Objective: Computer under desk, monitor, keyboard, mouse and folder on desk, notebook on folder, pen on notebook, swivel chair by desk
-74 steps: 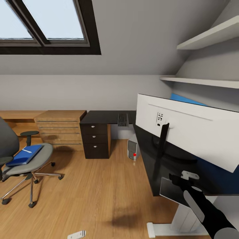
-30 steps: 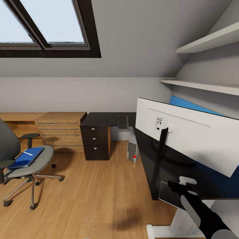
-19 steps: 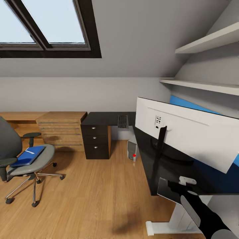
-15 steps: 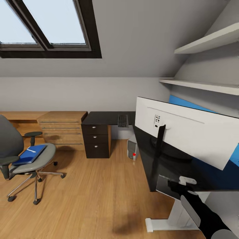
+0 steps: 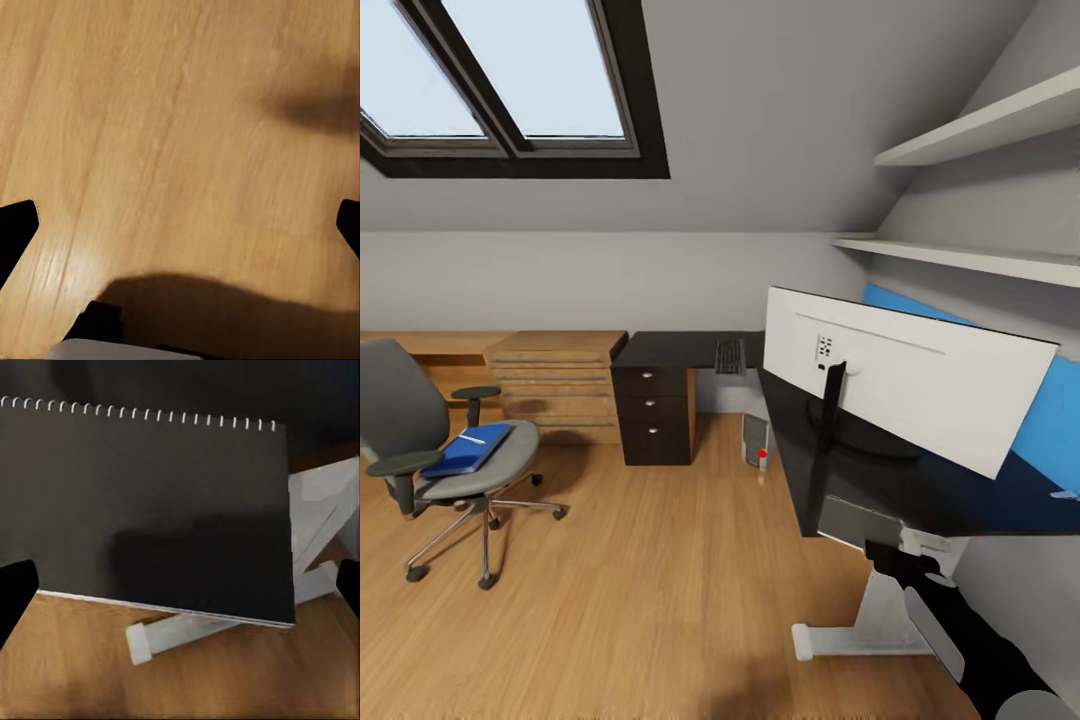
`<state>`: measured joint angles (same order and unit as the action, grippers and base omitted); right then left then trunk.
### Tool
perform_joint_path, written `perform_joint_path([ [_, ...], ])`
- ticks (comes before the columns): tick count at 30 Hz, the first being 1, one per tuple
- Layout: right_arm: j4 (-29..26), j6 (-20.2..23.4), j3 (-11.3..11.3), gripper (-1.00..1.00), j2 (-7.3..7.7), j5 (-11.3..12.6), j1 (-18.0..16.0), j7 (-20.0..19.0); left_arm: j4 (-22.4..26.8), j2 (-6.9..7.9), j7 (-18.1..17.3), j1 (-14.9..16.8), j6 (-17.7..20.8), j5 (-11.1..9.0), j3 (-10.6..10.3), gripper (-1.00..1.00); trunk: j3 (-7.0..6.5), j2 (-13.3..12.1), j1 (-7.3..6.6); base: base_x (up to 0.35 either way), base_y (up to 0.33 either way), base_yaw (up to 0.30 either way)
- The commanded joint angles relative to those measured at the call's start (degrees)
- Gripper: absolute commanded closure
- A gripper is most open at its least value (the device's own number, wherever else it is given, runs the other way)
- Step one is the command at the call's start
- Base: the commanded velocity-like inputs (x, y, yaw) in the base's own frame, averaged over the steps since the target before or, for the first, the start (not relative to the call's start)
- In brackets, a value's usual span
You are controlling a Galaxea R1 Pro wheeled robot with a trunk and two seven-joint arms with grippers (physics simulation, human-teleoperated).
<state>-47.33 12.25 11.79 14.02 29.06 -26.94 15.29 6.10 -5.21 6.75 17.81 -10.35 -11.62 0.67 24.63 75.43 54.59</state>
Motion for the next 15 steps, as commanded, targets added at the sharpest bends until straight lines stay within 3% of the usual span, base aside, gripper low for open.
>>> perform_joint_path([
  [1, -0.11, 0.15, 0.31, -1.0, 0.08, 0.46, -0.04, 0.53, -0.04, -0.01, 0.1, 0.04, -0.2, -0.23, 0.03, -1.0, 0.06, 0.04, -0.03, -0.275, 0.0, 0.0],
  [6, -0.13, 0.06, 0.28, -1.0, 0.06, 0.53, -0.04, 0.53, -0.05, -0.03, 0.07, 0.04, -0.23, -0.24, 0.03, -1.0, 0.06, 0.04, -0.03, -0.252, 0.0, 0.0],
  [11, -0.1, -0.15, -0.03, -1.0, 0.07, 0.64, -0.04, 0.54, -0.08, -0.05, 0.07, 0.04, -0.27, -0.24, 0.03, -1.0, 0.06, 0.04, -0.03, -0.109, 0.0, 0.0],
  [15, -0.01, -0.83, -2.39, -1.0, 0.03, 1.09, -0.04, 0.58, -0.08, -0.06, 0.09, 0.04, -0.26, -0.24, 0.05, -1.0, 0.06, 0.04, -0.03, -0.039, 0.0, 0.0],
])
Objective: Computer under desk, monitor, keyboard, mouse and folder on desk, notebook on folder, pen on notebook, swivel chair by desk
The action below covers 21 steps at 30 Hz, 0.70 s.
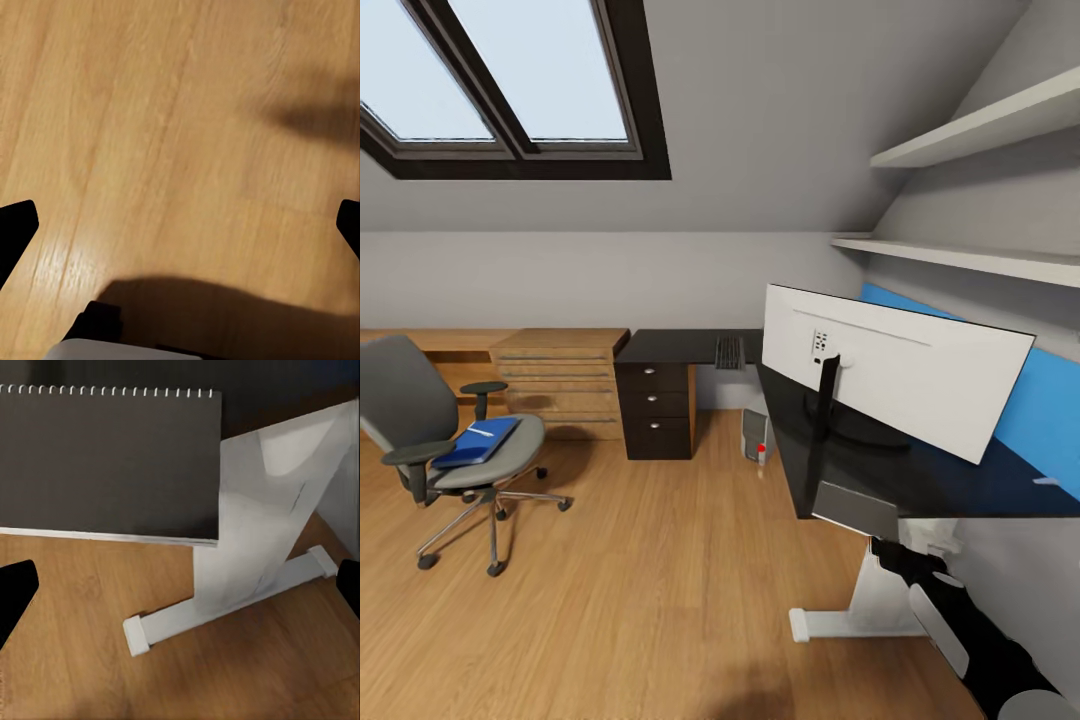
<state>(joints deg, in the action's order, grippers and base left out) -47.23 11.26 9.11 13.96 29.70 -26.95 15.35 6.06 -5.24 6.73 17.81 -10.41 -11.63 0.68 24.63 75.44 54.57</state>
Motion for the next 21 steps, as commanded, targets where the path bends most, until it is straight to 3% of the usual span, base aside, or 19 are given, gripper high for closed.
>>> perform_joint_path([
  [1, -0.09, 0.08, -0.75, -1.0, 0.07, 0.75, -0.03, 0.52, -0.04, -0.03, 0.11, 0.03, -0.19, -0.24, 0.03, -1.0, 0.07, 0.03, -0.01, -0.022, 0.0, 0.0],
  [4, 0.0, -0.09, -4.44, -1.0, 0.0, 2.42, -0.03, 0.5, -0.04, -0.03, 0.15, 0.03, -0.16, -0.24, 0.03, -1.0, 0.07, 0.03, -0.01, -0.014, 0.0, 0.0],
  [5, 0.04, -0.16, -6.65, -1.0, -0.06, 4.02, -0.03, 0.49, -0.06, 0.0, 0.17, 0.03, -0.15, -0.25, 0.06, -1.0, 0.07, 0.03, -0.01, -0.007, 0.0, 0.0],
  [8, 0.13, -0.21, -8.73, -1.0, -0.09, 6.52, -0.03, 0.48, -0.07, 0.03, 0.19, 0.03, -0.14, -0.29, 0.08, -1.0, 0.07, 0.03, -0.01, -0.005, 0.0, 0.0],
  [14, 0.34, -0.4, -10.49, -1.0, 0.05, 10.46, -0.03, 0.43, -0.07, 0.05, 0.2, 0.03, -0.14, -0.32, 0.1, -1.0, 0.07, 0.03, -0.01, -0.002, 0.0, 0.0],
  [21, 0.36, -1.35, -10.88, -1.0, -0.34, 12.21, -0.03, -0.93, -0.08, 0.06, 0.22, 0.03, -0.13, -0.38, 0.16, -1.0, 0.07, 0.03, -0.01, 0.0, 0.0, 0.0],
])
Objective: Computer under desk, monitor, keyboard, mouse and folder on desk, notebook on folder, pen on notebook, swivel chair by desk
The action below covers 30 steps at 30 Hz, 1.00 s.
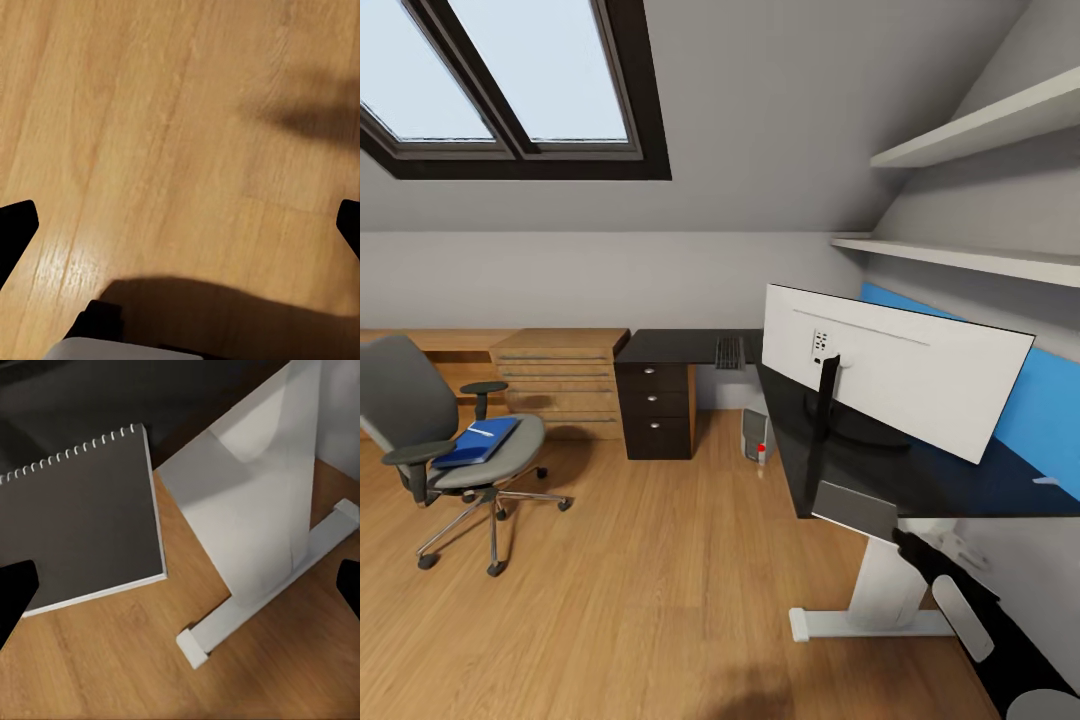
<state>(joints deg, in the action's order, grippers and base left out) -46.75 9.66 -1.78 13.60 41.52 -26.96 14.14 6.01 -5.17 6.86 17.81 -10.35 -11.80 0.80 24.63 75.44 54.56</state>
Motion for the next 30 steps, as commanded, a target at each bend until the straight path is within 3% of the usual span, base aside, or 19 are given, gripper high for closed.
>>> perform_joint_path([
  [1, -0.13, 0.17, -0.06, -1.0, 0.0, 0.48, -0.02, -0.03, -0.03, -0.02, 0.1, 0.04, -0.2, -0.22, 0.05, -1.0, 0.06, 0.04, 0.0, 0.0, 0.0, 0.0],
  [7, -0.15, 0.08, -1.87, -1.0, 0.1, 1.39, 0.0, -3.6, -0.04, 0.02, 0.09, 0.04, -0.23, -0.24, 0.08, -1.0, 0.06, 0.04, 0.0, 0.0, 0.0, 0.0],
  [12, -0.08, 0.44, -6.65, -1.0, 0.33, 3.82, 0.05, -8.67, -0.04, 0.0, 0.09, 0.04, -0.27, -0.21, 0.08, -1.0, 0.06, 0.04, 0.0, 0.0, 0.0, 0.0],
  [13, -0.04, 1.09, -8.8, -1.0, 0.37, 4.92, 0.05, -10.83, -0.04, 0.03, 0.08, 0.04, -0.27, -0.2, 0.08, -1.0, 0.06, 0.04, 0.0, 0.0, 0.0, 0.0],
  [17, 0.29, 4.14, -12.42, -1.0, 0.45, 6.54, 0.06, -14.6, -0.04, 0.04, 0.08, 0.04, -0.31, -0.17, 0.08, -1.0, 0.06, 0.04, 0.0, 0.0, 0.0, 0.0],
  [26, 2.16, 10.29, -18.07, -1.0, 0.5, 7.62, 0.07, -23.49, -0.04, 0.0, 0.05, 0.04, -0.36, -0.16, 0.02, -1.0, 0.06, 0.04, 0.0, 0.0, 0.0, 0.0],
  [30, 5.56, 11.22, -19.84, -1.0, 0.64, 7.7, 0.07, -29.9, 0.03, -0.01, 0.04, 0.04, -0.43, -0.15, 0.07, -1.0, 0.06, 0.04, 0.0, 0.0, 0.0, 0.0],
])
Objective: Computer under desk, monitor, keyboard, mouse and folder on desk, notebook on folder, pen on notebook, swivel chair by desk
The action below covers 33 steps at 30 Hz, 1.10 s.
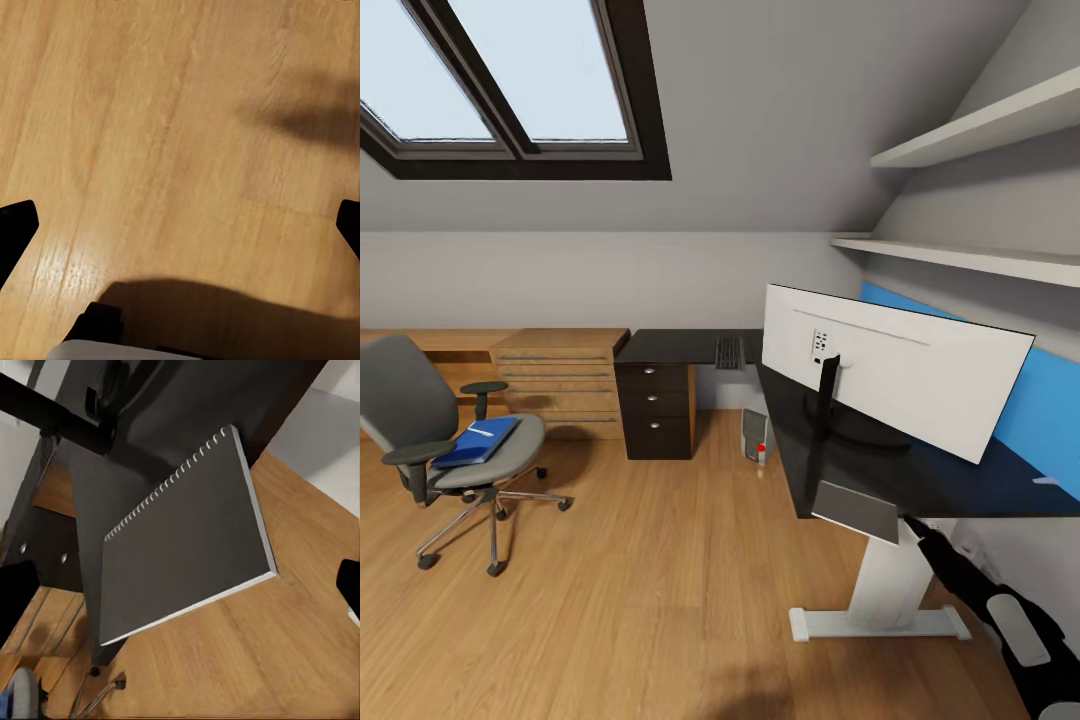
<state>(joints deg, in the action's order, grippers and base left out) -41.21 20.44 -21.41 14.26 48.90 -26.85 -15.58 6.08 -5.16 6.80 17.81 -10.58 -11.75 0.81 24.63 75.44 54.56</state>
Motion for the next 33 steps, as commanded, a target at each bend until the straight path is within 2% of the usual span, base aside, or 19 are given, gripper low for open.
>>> perform_joint_path([
  [1, 0.75, 0.54, -0.4, -1.0, 0.07, 0.3, -0.05, -1.54, -0.02, -0.02, 0.09, 0.04, -0.2, -0.21, 0.07, -1.0, 0.06, 0.04, 0.0, 0.0, 0.0, 0.0],
  [5, 3.5, 0.76, -0.86, -1.0, 0.65, 0.26, -0.05, -6.16, 0.03, -0.02, 0.07, 0.04, -0.27, -0.24, 0.12, -1.0, 0.06, 0.04, 0.0, 0.0, 0.0, 0.0],
  [11, 6.17, 0.95, -1.11, -1.0, 1.91, 0.37, -0.05, -10.24, 0.06, -0.03, 0.05, 0.04, -2.35, -0.28, 0.17, -1.0, 1.14, 2.44, 1.32, 0.0, 0.0, 0.0],
  [17, 6.79, 0.99, -1.16, -1.0, 2.37, 0.41, -0.05, -11.29, 0.06, -0.03, 0.12, 0.04, -4.55, -0.29, 0.18, -1.0, 2.22, 4.85, 2.63, 0.0, 0.0, 0.0],
  [26, 6.99, 1.01, -1.37, -1.0, 2.63, 0.41, -0.05, -11.63, 0.24, 0.04, 0.08, 0.04, -5.28, -0.22, -0.1, -1.0, 3.83, 8.46, 4.61, 0.0, 0.0, 0.0],
  [33, 7.01, 1.01, -1.38, -1.0, 2.67, 0.41, -0.05, -11.73, 4.47, 0.06, 0.04, 0.04, -4.69, -0.17, -0.21, -1.0, 5.09, 11.27, 6.15, 0.0, 0.0, 0.0],
])
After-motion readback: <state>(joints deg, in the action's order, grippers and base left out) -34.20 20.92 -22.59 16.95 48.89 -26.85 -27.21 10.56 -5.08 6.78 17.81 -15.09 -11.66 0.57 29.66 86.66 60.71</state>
